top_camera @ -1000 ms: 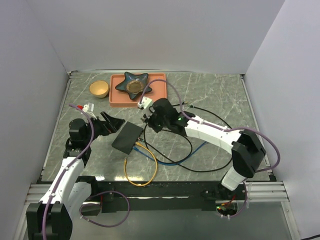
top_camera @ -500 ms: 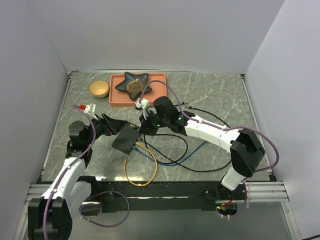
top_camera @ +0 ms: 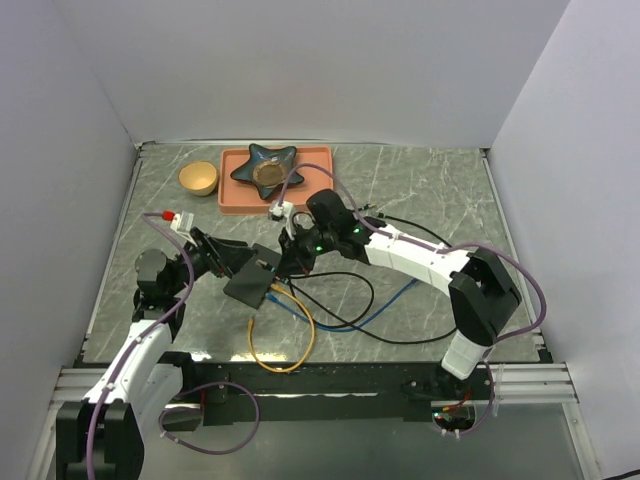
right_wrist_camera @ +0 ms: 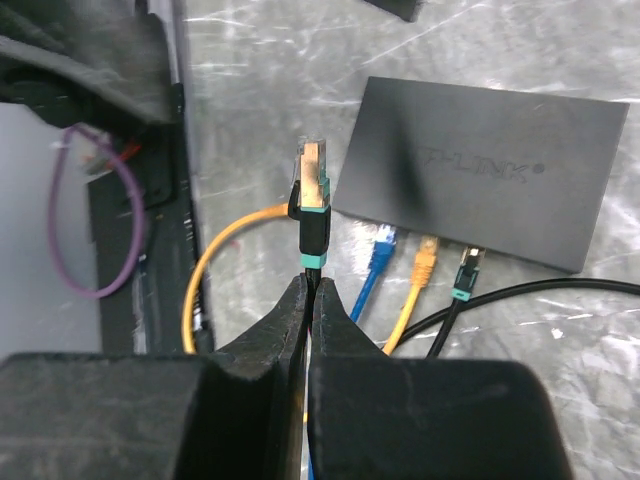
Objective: Insert the plug into the switch port
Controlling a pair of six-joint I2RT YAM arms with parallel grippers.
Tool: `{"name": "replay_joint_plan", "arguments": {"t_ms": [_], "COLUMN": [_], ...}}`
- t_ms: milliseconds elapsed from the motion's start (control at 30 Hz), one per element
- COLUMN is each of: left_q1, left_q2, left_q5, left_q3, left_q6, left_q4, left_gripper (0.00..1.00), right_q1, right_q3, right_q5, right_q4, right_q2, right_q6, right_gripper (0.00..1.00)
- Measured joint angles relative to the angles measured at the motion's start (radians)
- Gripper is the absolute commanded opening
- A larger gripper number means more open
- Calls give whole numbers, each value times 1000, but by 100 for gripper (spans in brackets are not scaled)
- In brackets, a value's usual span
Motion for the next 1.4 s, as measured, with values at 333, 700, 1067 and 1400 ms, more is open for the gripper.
{"name": "replay_joint_plan", "arguments": {"t_ms": [333, 700, 1067, 1400], "left_q1": [-115, -183, -222, -241], "left_q2": [-42, -7, 25, -23], "left_q5": [46, -40, -59, -202], "left_q3": [-4, -3, 23, 105], "left_q6": [22, 26, 18, 37], "left_q4": [64, 68, 88, -94], "left_gripper": [77, 51, 1, 1], "right_q1": [-114, -114, -117, -90], "right_q3": [-1, -7, -10, -24], "right_q5": [-280, -396, -400, -145], "right_q4": [60, 90, 89, 47], "right_q2": [-3, -3, -5, -143], "right_q6": [62, 101, 108, 120], "right_gripper": [0, 0, 13, 99]}}
